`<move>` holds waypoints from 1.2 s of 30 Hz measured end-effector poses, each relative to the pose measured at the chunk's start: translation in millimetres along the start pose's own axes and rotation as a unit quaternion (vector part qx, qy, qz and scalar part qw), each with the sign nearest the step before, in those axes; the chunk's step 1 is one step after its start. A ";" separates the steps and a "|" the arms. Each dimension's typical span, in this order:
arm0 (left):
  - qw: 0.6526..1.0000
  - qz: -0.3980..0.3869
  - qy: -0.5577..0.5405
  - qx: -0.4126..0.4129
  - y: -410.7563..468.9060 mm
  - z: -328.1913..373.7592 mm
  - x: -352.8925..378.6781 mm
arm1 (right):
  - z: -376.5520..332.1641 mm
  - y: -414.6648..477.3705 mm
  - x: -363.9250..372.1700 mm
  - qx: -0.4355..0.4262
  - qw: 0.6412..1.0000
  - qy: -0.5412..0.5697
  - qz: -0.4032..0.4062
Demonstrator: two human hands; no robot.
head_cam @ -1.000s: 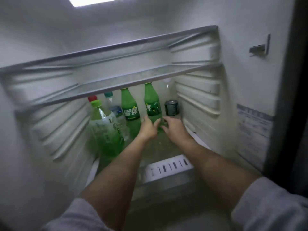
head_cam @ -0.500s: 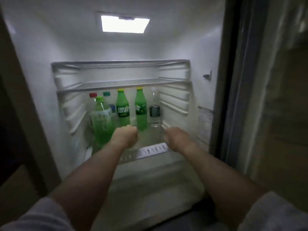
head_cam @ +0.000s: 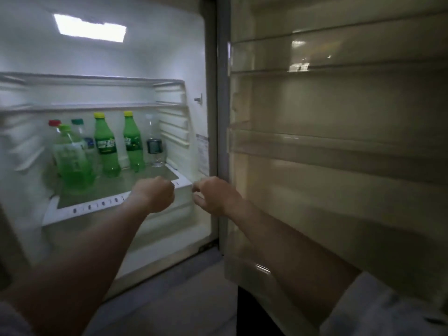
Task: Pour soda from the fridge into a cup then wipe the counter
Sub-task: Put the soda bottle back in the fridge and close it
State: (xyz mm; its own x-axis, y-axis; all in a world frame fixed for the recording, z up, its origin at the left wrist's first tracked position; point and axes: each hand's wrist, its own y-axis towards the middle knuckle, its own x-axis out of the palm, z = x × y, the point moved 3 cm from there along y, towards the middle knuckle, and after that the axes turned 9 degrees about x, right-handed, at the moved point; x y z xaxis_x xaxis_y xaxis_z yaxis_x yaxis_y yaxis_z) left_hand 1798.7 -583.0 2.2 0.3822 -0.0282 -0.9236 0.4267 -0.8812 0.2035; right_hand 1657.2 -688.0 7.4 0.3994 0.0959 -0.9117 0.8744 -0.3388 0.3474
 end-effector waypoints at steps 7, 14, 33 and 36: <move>0.999 -0.007 0.024 -0.034 -53.5 64.1 -44.5 | 15.0 -65.4 -13.2 -0.086 0.996 0.030 0.010; 0.996 -0.069 0.037 -0.040 -117.1 125.6 -52.2 | 47.1 -132.6 -33.3 -0.100 0.994 -0.016 -0.026; 0.997 0.052 0.005 0.061 -183.5 312.2 -92.1 | 158.0 -382.7 -113.0 0.027 0.999 -0.014 0.018; 0.988 0.066 0.069 0.125 -174.0 353.0 -118.8 | 187.2 -405.8 -138.0 0.055 0.998 -0.028 0.033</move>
State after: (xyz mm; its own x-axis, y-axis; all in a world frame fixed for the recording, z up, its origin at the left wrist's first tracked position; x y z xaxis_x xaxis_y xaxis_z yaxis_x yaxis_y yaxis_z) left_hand 1389.7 -592.9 -38.1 0.5360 -0.1016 -0.8381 0.1569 -0.9634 0.2172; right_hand 1195.7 -738.9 -48.8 0.4371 0.0182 -0.8992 0.8096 -0.4435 0.3846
